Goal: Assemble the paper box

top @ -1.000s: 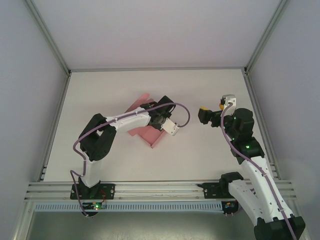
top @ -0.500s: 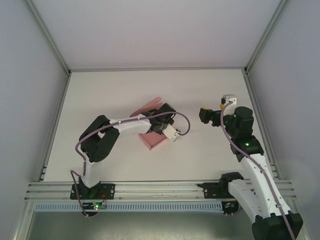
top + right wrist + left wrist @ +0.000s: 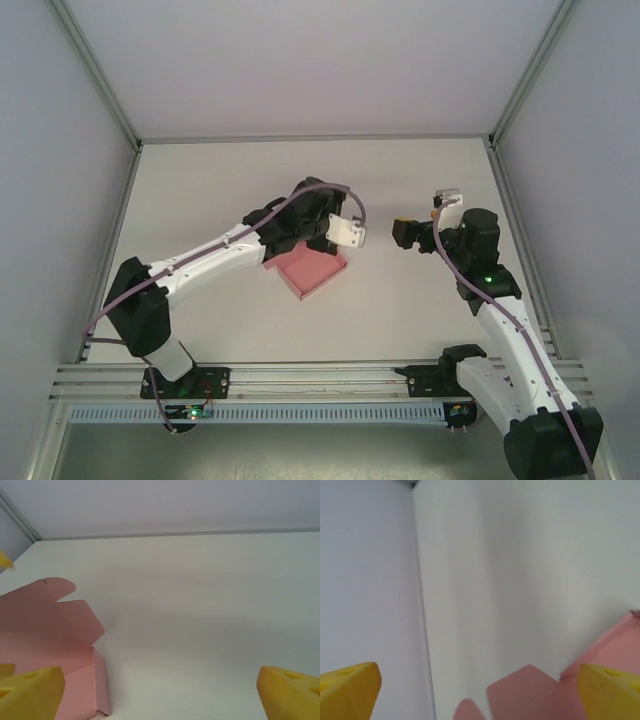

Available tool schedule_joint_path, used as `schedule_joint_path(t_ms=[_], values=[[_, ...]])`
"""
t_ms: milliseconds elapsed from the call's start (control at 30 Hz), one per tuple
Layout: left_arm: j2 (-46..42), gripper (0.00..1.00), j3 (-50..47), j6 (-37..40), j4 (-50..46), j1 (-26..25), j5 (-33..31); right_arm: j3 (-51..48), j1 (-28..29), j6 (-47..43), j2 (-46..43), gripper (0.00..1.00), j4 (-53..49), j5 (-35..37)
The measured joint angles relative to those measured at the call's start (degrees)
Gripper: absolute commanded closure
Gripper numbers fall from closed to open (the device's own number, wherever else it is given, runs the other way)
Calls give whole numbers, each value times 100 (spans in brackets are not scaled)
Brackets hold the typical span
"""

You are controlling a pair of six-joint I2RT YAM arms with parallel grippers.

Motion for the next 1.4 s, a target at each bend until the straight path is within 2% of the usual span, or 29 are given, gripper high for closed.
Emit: schedule_joint_path(t_ms=[133, 233, 400, 533, 667, 733, 833, 933, 1033, 1200, 1400], values=[[-354, 0, 262, -2020, -92, 76, -476, 160, 4, -715, 710, 2, 149, -807], [-1025, 0, -142, -3560, -186, 267, -887, 730, 92, -1698, 1598, 2, -72, -1558], [-2203, 0, -1069, -5917, -841, 1163, -1147, 2699, 588, -3960, 3397, 2, -1257, -2269], [-2846, 0, -1893, -7093, -1211, 1827, -1119, 4658, 837, -5746, 4828, 2, -2684, -2660], [-3161, 0, -2437, -7643, -1366, 1961, -804, 6811, 1088, -7377, 6288, 2, -4540, -2745], [-3237, 0, -2538, -7764, -1373, 1982, -688, 7768, 1228, -7875, 6968, 2, -5305, -2671], [-3287, 0, -2562, -7809, -1362, 2031, -455, 9108, 1434, -8312, 7947, 2, -6317, -2463], [-3285, 0, -2581, -7803, -1346, 2052, -149, 9921, 1545, -8443, 8620, 2, -6902, -2367], [-3272, 0, -2675, -7799, -1331, 2059, 83, 10203, 1567, -8463, 8942, 2, -7239, -2306], [-3147, 0, -2857, -7781, -1325, 2063, 227, 10074, 1582, -8249, 9014, 2, -7294, -2262], [-2922, 0, -2868, -7724, -1300, 2063, 393, 9600, 1725, -7919, 9042, 12, -6944, -2000]])
